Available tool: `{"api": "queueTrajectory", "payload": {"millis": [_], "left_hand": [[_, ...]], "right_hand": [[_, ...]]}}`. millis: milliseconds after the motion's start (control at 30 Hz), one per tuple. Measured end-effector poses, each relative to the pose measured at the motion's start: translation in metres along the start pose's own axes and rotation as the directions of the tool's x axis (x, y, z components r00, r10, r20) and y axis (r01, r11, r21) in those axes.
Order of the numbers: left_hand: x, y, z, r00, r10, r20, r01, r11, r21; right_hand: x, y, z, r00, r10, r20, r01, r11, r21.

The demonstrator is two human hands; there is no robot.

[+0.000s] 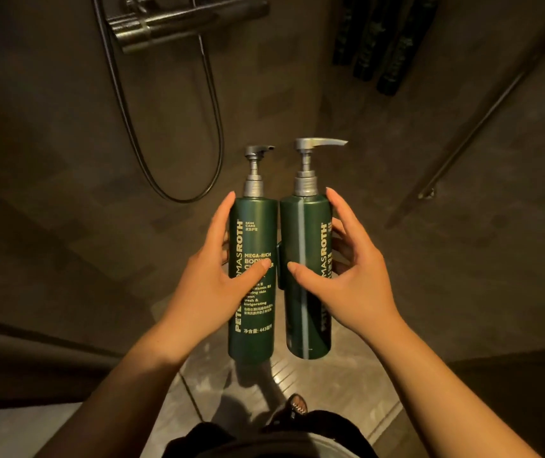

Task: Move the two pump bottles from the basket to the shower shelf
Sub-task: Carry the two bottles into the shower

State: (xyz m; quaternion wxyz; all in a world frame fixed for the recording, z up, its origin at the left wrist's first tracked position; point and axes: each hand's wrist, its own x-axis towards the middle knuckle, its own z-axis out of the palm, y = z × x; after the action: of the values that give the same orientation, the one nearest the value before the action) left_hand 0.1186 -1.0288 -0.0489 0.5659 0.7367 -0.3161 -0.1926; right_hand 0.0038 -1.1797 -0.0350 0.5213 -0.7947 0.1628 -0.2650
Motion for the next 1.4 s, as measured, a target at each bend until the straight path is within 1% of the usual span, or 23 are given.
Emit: {"api": "queueTrajectory", "payload": {"millis": [167,367,600,733,833,933,1067,1233,1300,1400], "left_hand": [[0.011,0.005,-0.019,0.984,-0.022,-0.179,0.021,1.000,-0.005],[0.022,0.000,-0.060,0.938,-0.027,-0.347,0.039,0.999,0.027],[0.043,-0.015,-0.102,0.901,-0.023,-0.433,0.021,1.000,-0.010],[0.051,-0.016,-0.123,0.879,0.006,-0.476,0.003,1.000,0.018],[0.056,-0.015,-0.137,0.853,0.005,-0.522,0.009,1.000,0.026],[0.061,-0.015,-0.147,0.808,-0.003,-0.589,0.034,0.999,0.042],[0.069,-0.012,-0.155,0.733,-0.042,-0.679,0.074,0.997,0.018],[0.086,0.000,-0.153,0.622,-0.041,-0.782,0.120,0.992,0.043],[0.096,0.007,-0.149,0.580,-0.028,-0.814,0.142,0.988,0.067],[0.112,0.018,-0.143,0.529,-0.008,-0.849,0.173,0.980,0.099]], "right_hand": [[0.050,-0.002,0.010,0.980,-0.099,0.173,0.089,0.994,0.066],[0.095,-0.011,0.054,0.937,-0.181,0.299,0.145,0.980,0.139],[0.141,-0.023,0.102,0.886,-0.270,0.378,0.212,0.959,0.189],[0.162,-0.031,0.121,0.856,-0.321,0.405,0.248,0.943,0.222],[0.179,-0.036,0.136,0.834,-0.334,0.439,0.244,0.937,0.248],[0.198,-0.039,0.150,0.800,-0.362,0.478,0.249,0.926,0.284],[0.227,-0.041,0.166,0.739,-0.415,0.530,0.258,0.902,0.346],[0.267,-0.043,0.175,0.629,-0.464,0.624,0.215,0.875,0.433],[0.285,-0.041,0.177,0.587,-0.468,0.661,0.204,0.875,0.438],[0.309,-0.040,0.178,0.549,-0.467,0.693,0.213,0.880,0.424]]}}
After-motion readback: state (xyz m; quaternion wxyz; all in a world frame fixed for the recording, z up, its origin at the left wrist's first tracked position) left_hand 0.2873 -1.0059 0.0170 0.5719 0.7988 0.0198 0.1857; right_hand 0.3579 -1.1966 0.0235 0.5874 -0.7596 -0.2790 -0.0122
